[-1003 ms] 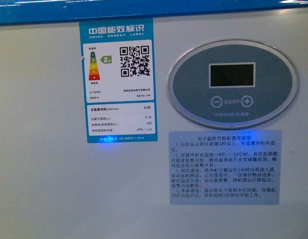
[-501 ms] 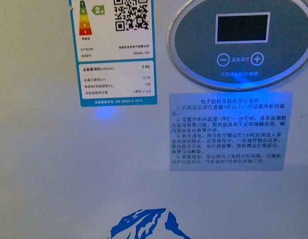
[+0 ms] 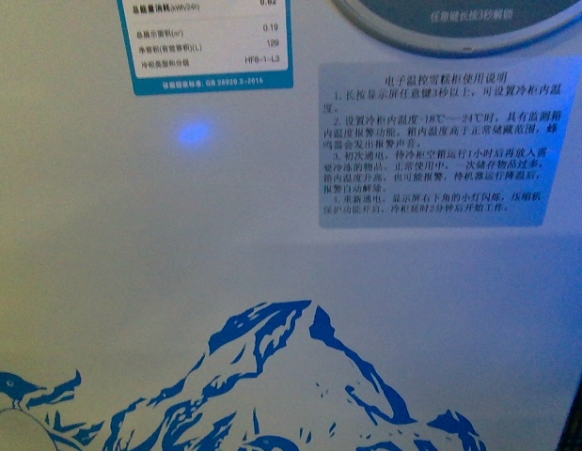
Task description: Put drink in fridge
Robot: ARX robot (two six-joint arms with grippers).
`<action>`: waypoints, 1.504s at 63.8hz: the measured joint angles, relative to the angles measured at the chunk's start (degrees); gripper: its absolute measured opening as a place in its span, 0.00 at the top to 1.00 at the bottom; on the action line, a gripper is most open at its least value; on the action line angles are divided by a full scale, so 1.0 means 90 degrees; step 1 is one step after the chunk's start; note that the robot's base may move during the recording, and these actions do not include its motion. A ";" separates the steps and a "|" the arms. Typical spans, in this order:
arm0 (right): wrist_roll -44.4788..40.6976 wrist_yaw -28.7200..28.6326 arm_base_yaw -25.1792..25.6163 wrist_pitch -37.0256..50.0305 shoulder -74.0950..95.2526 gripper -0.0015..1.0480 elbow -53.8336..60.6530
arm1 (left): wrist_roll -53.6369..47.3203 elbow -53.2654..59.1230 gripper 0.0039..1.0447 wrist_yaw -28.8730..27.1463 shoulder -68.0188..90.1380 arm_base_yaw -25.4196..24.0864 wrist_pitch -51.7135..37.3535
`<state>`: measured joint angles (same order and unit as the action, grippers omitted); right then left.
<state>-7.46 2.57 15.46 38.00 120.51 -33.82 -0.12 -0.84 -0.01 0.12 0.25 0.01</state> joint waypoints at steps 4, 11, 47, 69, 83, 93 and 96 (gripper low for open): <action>-0.0007 0.0306 -0.0117 0.0036 0.0656 0.07 -0.0461 | 0.0000 0.0000 0.08 0.0000 0.0000 0.0000 0.0000; -0.0007 0.0962 -0.0308 -0.0049 0.2062 0.07 -0.1477 | 0.0000 0.0000 0.08 0.0000 0.0000 0.0000 0.0000; 0.0721 0.2149 -0.0583 -0.0911 0.4714 0.07 -0.3912 | 0.0000 0.0000 0.08 0.0000 0.0000 0.0000 0.0000; 0.1583 0.2254 -0.0172 -0.1360 0.5149 0.07 -0.4687 | 0.0000 0.0000 0.08 0.0000 0.0000 0.0000 0.0000; 0.2438 0.2016 0.0063 -0.1919 0.5450 0.07 -0.5212 | 0.0000 0.0000 0.08 0.0000 -0.0002 0.0000 0.0000; 0.2841 0.1758 0.0141 -0.2052 0.5661 0.07 -0.5418 | 0.0000 0.0000 0.08 0.0000 0.0000 0.0000 0.0000; 0.2922 0.1695 0.0155 -0.2035 0.5695 0.07 -0.5438 | 0.0000 0.0000 0.08 0.0000 -0.0002 0.0000 0.0000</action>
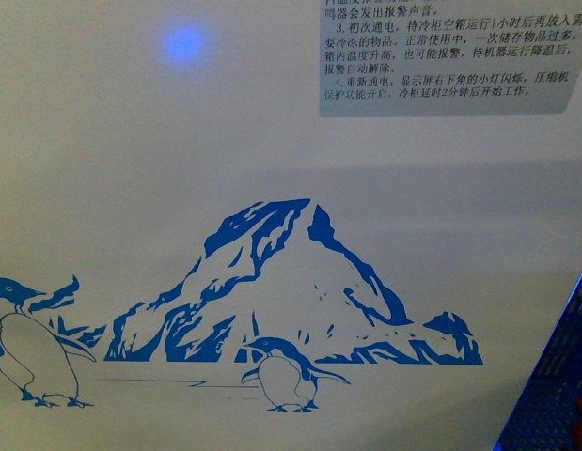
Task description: Put drink in fridge
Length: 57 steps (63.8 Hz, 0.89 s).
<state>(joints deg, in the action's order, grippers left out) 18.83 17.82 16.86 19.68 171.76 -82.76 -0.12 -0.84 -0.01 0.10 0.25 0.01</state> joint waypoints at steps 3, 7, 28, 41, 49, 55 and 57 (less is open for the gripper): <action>0.0041 -0.0036 0.0007 0.0015 0.0002 0.07 0.0000 | 0.0000 0.0000 0.08 0.0000 0.0000 0.0000 0.0000; 0.0095 -0.0109 0.0012 0.0049 0.0002 0.10 0.0005 | 0.0000 0.0000 0.08 0.0000 0.0002 0.0000 0.0000; -0.0117 -0.0583 -0.0090 0.0665 -0.0418 0.50 0.0682 | 0.0000 0.0000 0.08 0.0000 0.0000 0.0000 0.0000; -0.0512 -0.0821 -0.0381 0.1280 -0.1817 0.58 0.1926 | 0.0000 0.0000 0.08 0.0000 0.0002 0.0000 0.0000; -0.0692 -0.1032 -0.0563 0.1596 -0.3179 0.60 0.2696 | 0.0000 0.0000 0.08 0.0000 0.0002 0.0000 0.0000; -0.0874 -0.1163 -0.0716 0.1736 -0.4488 0.60 0.3395 | 0.0000 0.0000 0.08 0.0000 0.0002 0.0000 0.0000; -0.0899 -0.1214 -0.0746 0.1739 -0.4828 0.60 0.3572 | 0.0000 0.0000 0.08 0.0000 0.0002 0.0000 0.0000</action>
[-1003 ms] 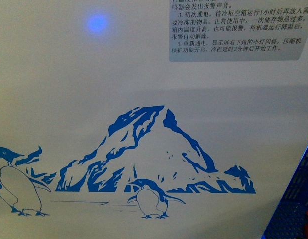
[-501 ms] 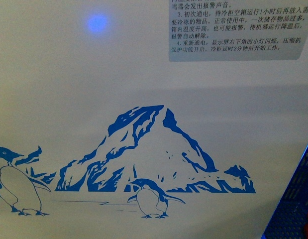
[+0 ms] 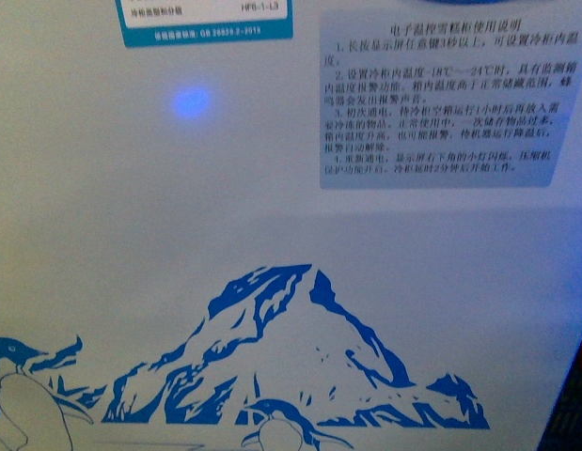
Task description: Put drink in fridge
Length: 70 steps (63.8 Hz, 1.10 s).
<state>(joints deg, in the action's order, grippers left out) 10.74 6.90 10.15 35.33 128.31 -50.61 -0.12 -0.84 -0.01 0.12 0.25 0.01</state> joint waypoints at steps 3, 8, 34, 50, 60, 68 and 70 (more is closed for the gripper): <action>-0.0124 -0.0034 -0.0085 0.0075 -0.0896 0.60 0.0486 | 0.0000 0.0000 0.08 0.0000 0.0000 0.0000 0.0000; -0.0182 -0.0109 -0.0199 -0.0044 -0.2579 0.60 0.1302 | 0.0000 0.0000 0.08 0.0000 0.0000 0.0000 0.0000; -0.0386 0.1151 -0.1120 -0.2115 -0.9413 0.60 0.3279 | 0.0000 0.0000 0.08 0.0000 0.0000 0.0000 0.0000; -0.0491 0.2317 -0.2171 -0.3757 -1.2182 0.60 0.3560 | 0.0000 0.0000 0.08 0.0000 0.0000 0.0000 0.0000; -0.0610 0.2769 -0.2572 -0.3441 -1.2585 0.60 0.3619 | 0.0000 0.0000 0.08 0.0000 0.0000 0.0000 0.0000; -0.0891 0.3072 -0.2890 -0.2941 -1.2570 0.60 0.3798 | 0.0000 0.0000 0.08 0.0000 0.0000 0.0000 0.0000; -0.0952 0.3096 -0.2917 -0.2851 -1.2573 0.60 0.3866 | 0.0000 0.0000 0.08 0.0000 0.0000 0.0000 0.0000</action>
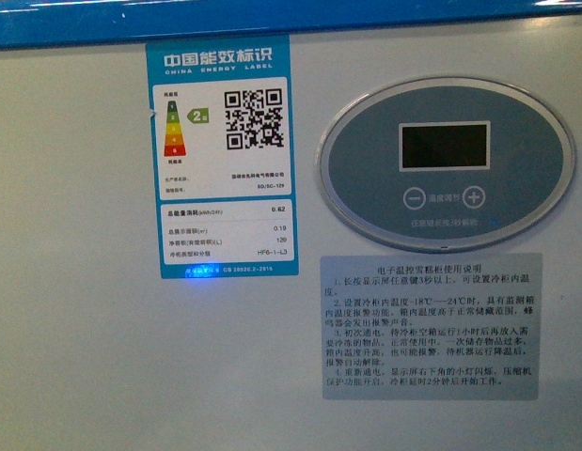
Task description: Put drink in fridge
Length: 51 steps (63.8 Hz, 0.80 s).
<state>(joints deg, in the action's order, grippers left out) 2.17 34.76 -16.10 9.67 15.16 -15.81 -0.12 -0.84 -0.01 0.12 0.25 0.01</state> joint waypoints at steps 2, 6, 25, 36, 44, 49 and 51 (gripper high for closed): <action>-0.0027 -0.0002 -0.0002 0.0049 -0.0002 0.60 0.0049 | 0.0000 0.0000 0.08 0.0002 -0.0002 0.0000 0.0000; -0.0051 -0.0027 -0.0002 0.0070 -0.0017 0.60 0.0124 | 0.0000 0.0000 0.08 0.0000 -0.0002 0.0000 0.0000; -0.0061 -0.0032 0.0005 0.0083 -0.0063 0.60 0.0238 | 0.0000 0.0000 0.08 0.0000 0.0000 0.0000 0.0000; -0.0061 -0.0029 0.0005 0.0083 -0.0066 0.60 0.0238 | 0.0000 0.0000 0.08 0.0000 0.0000 0.0000 0.0000; -0.0061 -0.0029 0.0005 0.0083 -0.0068 0.60 0.0265 | 0.0000 0.0000 0.08 0.0000 -0.0002 0.0000 0.0002; -0.0061 -0.0029 0.0005 0.0083 -0.0070 0.60 0.0267 | 0.0000 0.0000 0.08 0.0007 -0.0002 0.0000 0.0002; -0.0061 -0.0032 0.0005 0.0083 -0.0070 0.60 0.0267 | 0.0000 0.0000 0.08 -0.0002 -0.0002 0.0000 0.0002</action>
<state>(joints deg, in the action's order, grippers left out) 1.63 34.48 -16.05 10.41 14.52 -13.41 -0.12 -0.84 -0.03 0.10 0.25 0.03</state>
